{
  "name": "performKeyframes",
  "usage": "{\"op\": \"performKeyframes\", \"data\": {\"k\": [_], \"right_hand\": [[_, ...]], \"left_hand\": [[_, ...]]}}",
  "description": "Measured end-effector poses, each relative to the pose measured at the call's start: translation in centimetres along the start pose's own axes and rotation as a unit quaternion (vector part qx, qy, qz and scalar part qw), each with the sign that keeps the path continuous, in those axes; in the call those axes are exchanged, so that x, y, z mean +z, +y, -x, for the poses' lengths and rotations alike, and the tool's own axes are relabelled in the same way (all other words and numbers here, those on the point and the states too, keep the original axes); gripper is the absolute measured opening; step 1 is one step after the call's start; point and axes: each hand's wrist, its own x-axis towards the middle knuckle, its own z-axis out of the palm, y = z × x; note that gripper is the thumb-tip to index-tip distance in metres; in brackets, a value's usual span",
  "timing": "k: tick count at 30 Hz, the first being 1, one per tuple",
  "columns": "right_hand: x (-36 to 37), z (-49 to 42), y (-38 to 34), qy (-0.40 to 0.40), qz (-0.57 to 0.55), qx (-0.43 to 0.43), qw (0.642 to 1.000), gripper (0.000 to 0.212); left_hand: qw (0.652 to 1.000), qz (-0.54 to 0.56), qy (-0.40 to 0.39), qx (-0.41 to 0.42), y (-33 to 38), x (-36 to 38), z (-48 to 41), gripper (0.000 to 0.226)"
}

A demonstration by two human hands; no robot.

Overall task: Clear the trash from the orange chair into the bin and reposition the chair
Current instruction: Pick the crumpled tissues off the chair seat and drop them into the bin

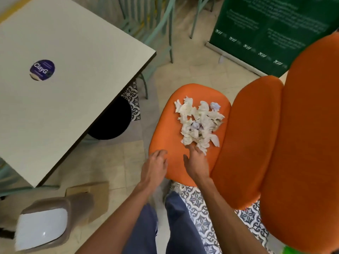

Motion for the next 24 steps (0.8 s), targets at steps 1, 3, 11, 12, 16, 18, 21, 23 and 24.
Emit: {"op": "performKeyframes", "data": {"k": [1,3,11,12,16,18,21,23,24], "right_hand": [[-0.3,-0.8,0.9,0.004,0.003,0.011,1.0,0.039],[-0.6,-2.3,2.7,0.018,0.005,0.032,0.999,0.037],[0.9,-10.1,8.9,0.055,0.006,0.092,0.994,0.035],[1.5,-11.3,9.7,0.054,0.009,0.09,0.994,0.034],[3.7,-15.7,11.6,0.042,0.033,0.074,0.996,0.034],[5.0,-17.4,12.3,0.028,0.051,0.064,0.996,0.044],[6.7,-19.1,13.1,0.016,0.068,0.059,0.996,0.054],[8.0,-19.9,13.9,0.013,0.075,0.059,0.995,0.051],[8.4,-20.1,14.1,0.015,0.075,0.057,0.995,0.05]], "left_hand": [[1.0,0.001,-0.006,0.004,0.7,0.6,-0.9,0.03],[1.0,0.003,-0.019,0.016,1.8,1.8,-2.7,0.029],[0.997,0.01,-0.045,0.059,4.2,7.5,-12.6,0.027],[0.997,0.01,-0.052,0.064,4.4,8.5,-14.0,0.029],[0.994,0.002,-0.087,0.07,5.0,12.1,-19.0,0.041],[0.991,0.009,-0.105,0.077,5.1,14.1,-21.0,0.046],[0.987,0.024,-0.132,0.087,5.0,17.0,-23.2,0.051],[0.985,0.036,-0.148,0.084,4.6,19.1,-24.1,0.052],[0.984,0.04,-0.152,0.085,4.3,19.7,-24.3,0.052]]}}
